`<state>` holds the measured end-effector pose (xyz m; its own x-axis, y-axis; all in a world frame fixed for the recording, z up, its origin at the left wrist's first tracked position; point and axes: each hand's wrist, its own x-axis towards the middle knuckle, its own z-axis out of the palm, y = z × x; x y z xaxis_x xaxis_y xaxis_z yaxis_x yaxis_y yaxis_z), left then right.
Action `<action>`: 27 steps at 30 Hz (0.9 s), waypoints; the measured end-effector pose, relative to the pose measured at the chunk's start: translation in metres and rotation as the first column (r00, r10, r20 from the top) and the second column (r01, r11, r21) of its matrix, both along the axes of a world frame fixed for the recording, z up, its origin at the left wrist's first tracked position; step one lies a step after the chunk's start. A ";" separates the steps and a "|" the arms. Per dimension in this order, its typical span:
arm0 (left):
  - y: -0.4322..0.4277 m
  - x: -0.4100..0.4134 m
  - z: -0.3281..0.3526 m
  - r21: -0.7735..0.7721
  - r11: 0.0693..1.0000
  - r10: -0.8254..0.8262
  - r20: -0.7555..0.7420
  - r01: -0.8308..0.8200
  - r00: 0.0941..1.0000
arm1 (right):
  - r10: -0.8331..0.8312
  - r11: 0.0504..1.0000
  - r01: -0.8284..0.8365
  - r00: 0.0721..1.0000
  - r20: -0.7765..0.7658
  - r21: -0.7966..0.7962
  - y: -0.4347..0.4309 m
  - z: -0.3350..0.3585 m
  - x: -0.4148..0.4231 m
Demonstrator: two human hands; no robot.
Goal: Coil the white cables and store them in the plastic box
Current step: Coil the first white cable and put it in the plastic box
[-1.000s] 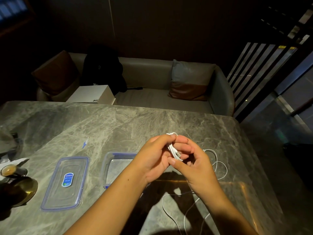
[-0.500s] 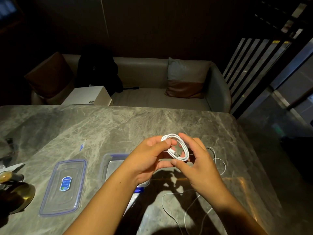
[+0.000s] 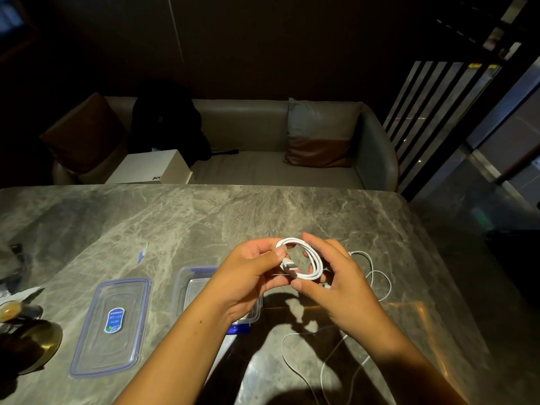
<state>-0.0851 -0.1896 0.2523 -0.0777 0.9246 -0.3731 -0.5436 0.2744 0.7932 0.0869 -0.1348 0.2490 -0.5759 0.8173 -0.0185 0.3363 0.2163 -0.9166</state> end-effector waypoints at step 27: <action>-0.003 0.008 -0.016 0.019 0.999 -0.035 -0.136 0.038 0.990 | -0.243 0.960 0.207 0.951 -0.193 -0.191 0.016 -0.020 0.006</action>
